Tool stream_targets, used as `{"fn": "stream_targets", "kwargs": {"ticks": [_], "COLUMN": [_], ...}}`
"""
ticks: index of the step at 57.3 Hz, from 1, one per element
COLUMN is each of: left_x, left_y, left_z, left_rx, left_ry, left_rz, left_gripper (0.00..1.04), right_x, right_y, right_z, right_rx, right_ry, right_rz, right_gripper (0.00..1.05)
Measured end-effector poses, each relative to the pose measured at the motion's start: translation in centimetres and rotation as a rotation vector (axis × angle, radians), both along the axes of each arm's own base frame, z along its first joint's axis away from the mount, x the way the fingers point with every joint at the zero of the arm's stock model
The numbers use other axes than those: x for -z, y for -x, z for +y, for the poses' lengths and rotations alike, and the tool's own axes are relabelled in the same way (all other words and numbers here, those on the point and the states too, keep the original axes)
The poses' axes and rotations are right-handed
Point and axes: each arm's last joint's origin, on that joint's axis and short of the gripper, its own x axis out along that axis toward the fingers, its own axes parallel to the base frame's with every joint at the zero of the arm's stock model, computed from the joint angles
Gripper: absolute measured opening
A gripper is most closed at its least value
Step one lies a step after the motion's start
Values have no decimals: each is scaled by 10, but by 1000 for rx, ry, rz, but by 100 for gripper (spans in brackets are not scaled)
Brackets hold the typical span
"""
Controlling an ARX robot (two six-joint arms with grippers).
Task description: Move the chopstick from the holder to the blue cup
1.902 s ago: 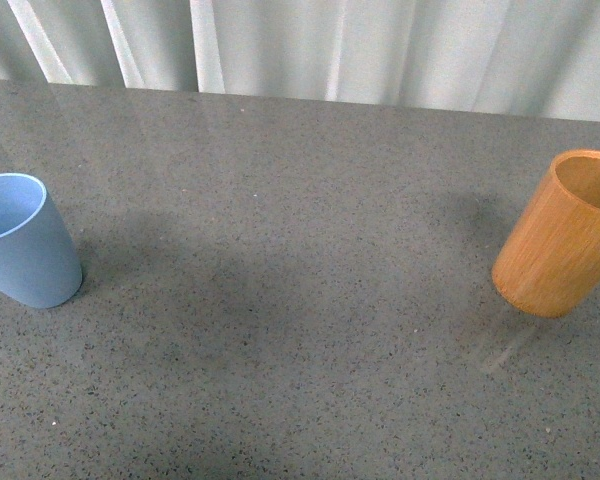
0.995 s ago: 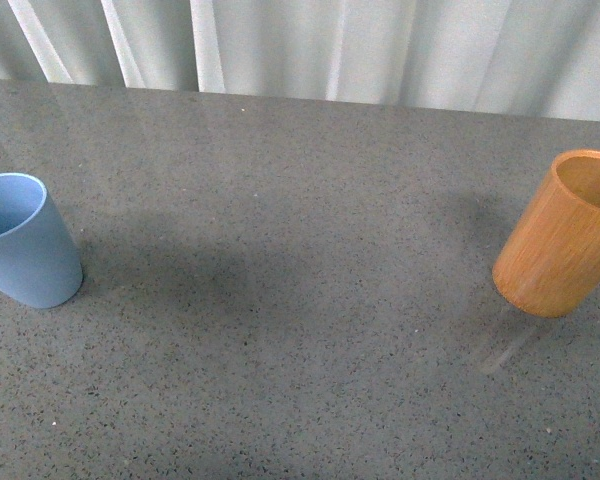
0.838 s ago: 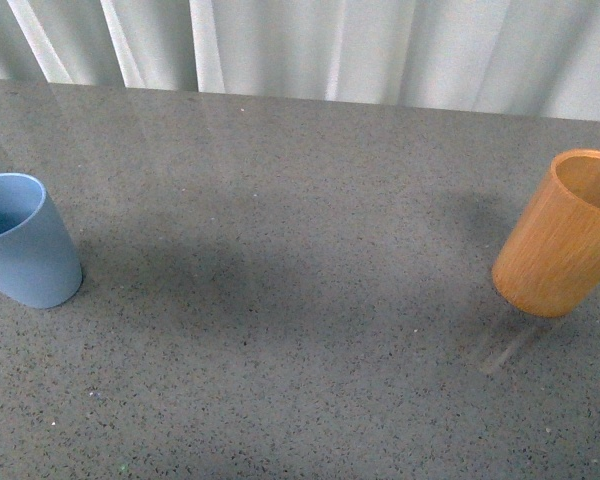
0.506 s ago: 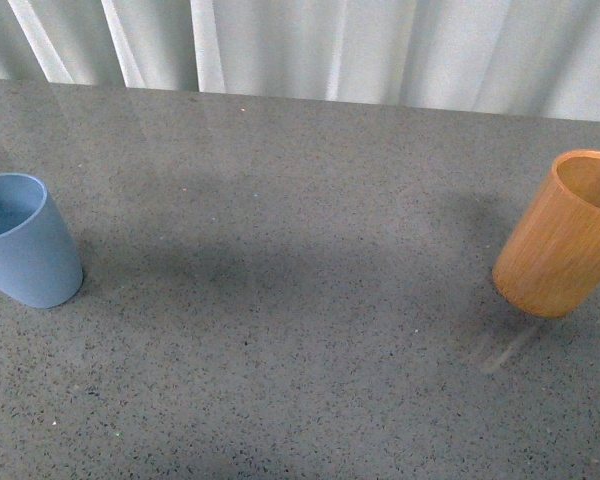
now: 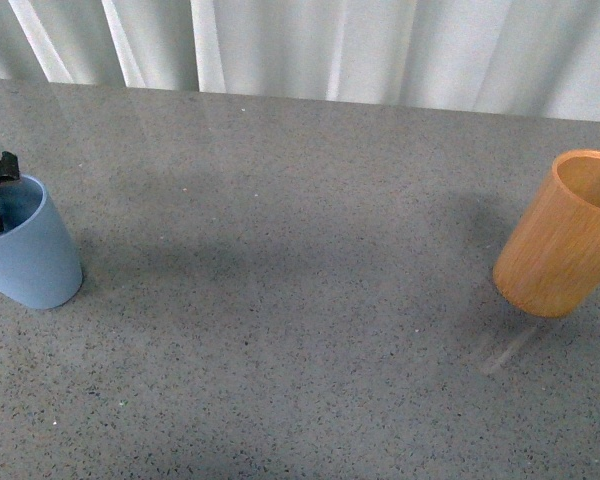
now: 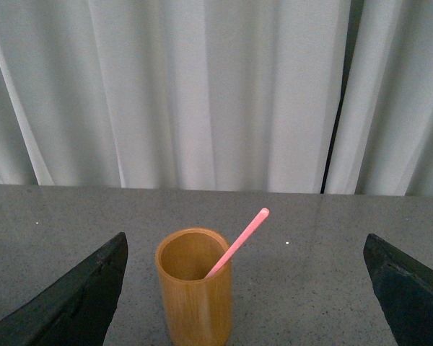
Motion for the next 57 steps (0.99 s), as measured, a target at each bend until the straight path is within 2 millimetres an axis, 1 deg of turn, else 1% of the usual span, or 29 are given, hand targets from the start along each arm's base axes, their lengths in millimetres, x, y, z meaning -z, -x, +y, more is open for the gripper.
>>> {"fn": "stream_targets", "kwargs": {"ticks": [7,9,12,24,35,42,47,52,53,54,55,57], "left_x": [-5,-6,-8,-6,-10,-20,-40,-55,-59,-61,-65,-68], "left_y": [-4,-5,-6,-7,-7,-4,0,1,1,1,1,1], "left_z": [-8,-10,-14,-26,-33,-43,-69,-93,-102,-106,-118,-134], "left_rx": [24,30,43,76,91,114,192,257,275,283,309,340], "left_ry": [-3,-3,-8,-13,-20,-70,-79,-71,-62,-59,-52,-43], "left_rz": [16,20,32,76,97,107,91,68,62,58,52,43], "left_gripper": [45,42,33,3,3,3,3,3,3,3,3,3], "right_x": [0,0,0,0,0,0,0,0,0,0,0,0], "right_y": [0,0,0,0,0,0,0,0,0,0,0,0], "right_z": [0,0,0,0,0,0,0,0,0,0,0,0], "right_rx": [0,0,0,0,0,0,0,0,0,0,0,0], "right_ry": [0,0,0,0,0,0,0,0,0,0,0,0], "right_rz": [0,0,0,0,0,0,0,0,0,0,0,0], "right_gripper": [95,95,95,95,95,95,95,95,95,95,95,95]}}
